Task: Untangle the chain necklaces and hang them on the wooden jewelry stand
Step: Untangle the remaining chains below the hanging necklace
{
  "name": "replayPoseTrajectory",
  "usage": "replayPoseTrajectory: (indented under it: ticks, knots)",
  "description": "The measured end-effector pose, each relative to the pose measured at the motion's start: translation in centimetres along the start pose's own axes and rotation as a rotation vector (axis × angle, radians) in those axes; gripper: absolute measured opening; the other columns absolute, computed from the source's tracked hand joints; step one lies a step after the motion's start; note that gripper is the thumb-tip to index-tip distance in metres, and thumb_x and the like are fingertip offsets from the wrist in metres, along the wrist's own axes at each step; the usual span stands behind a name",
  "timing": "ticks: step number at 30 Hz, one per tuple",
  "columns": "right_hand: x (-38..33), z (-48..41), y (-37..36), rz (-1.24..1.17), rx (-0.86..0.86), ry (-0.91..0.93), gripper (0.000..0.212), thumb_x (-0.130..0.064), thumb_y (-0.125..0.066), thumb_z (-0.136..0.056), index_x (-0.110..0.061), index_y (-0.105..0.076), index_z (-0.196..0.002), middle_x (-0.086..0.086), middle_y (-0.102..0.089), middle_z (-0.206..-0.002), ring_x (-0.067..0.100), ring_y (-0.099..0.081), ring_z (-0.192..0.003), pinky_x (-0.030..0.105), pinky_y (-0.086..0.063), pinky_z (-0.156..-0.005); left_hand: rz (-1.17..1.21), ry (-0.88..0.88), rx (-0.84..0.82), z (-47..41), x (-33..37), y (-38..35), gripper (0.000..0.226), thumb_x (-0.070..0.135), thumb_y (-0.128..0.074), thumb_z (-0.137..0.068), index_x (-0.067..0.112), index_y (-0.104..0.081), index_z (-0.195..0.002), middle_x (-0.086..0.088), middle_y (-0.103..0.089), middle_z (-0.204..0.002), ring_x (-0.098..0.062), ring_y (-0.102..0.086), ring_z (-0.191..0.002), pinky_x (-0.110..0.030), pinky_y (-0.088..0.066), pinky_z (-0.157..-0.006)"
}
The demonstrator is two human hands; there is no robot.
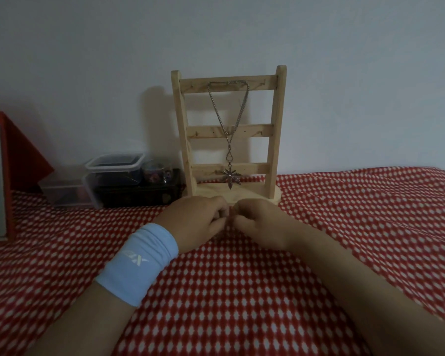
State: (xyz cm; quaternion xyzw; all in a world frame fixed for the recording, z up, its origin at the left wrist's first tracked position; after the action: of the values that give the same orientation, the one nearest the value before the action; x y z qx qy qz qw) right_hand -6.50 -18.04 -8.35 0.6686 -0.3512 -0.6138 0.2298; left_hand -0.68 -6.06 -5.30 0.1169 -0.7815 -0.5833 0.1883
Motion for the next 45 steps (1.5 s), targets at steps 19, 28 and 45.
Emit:
replayPoseTrajectory:
  ticks: [19,28,45]
  knots:
    - [0.2,0.3,0.9,-0.254,-0.008,-0.088,0.034,-0.032,-0.045,-0.105,-0.017,-0.061,-0.079,-0.012,-0.058,-0.076,-0.002,-0.053,-0.07,0.022,-0.039,-0.074,1.516,0.42,0.152,-0.3,-2.2,-2.3,0.046,0.004,-0.036,-0.092,0.018,-0.056,-0.052,0.001,-0.058,-0.066,-0.007,-0.055,-0.06,-0.026,-0.039,-0.067]
    - [1.2,0.0,1.7,-0.33,0.129,-0.069,0.035,-0.024,-0.053,-0.101,0.009,-0.059,-0.09,0.023,-0.061,-0.087,0.016,-0.053,-0.079,0.031,-0.045,-0.078,1.661,0.24,0.056,0.5,-2.2,-0.8,0.022,0.017,-0.052,-0.086,0.001,-0.063,-0.097,0.007,-0.038,-0.052,-0.008,-0.03,-0.054,-0.022,-0.029,-0.061]
    - [1.7,-0.3,0.1,-0.27,-0.043,-0.152,0.014,-0.02,-0.068,-0.091,-0.019,-0.072,-0.078,-0.014,-0.07,-0.078,-0.002,-0.065,-0.076,0.009,-0.046,-0.068,1.563,0.161,0.038,1.7,-1.0,2.5,0.032,0.027,-0.048,-0.093,0.009,-0.073,-0.102,0.0,-0.044,-0.055,-0.017,-0.049,-0.05,-0.036,-0.053,-0.071]
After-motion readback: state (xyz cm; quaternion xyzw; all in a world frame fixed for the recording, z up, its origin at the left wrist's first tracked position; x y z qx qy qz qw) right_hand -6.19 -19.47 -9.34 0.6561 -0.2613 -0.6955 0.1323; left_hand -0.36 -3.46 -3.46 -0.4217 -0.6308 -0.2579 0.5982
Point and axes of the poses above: each hand's wrist, its own z-axis away from the middle knuckle, its own y-axis out of the back of the hand, x = y × z, the point moved 6 cm from there along -z, towards the middle knuckle
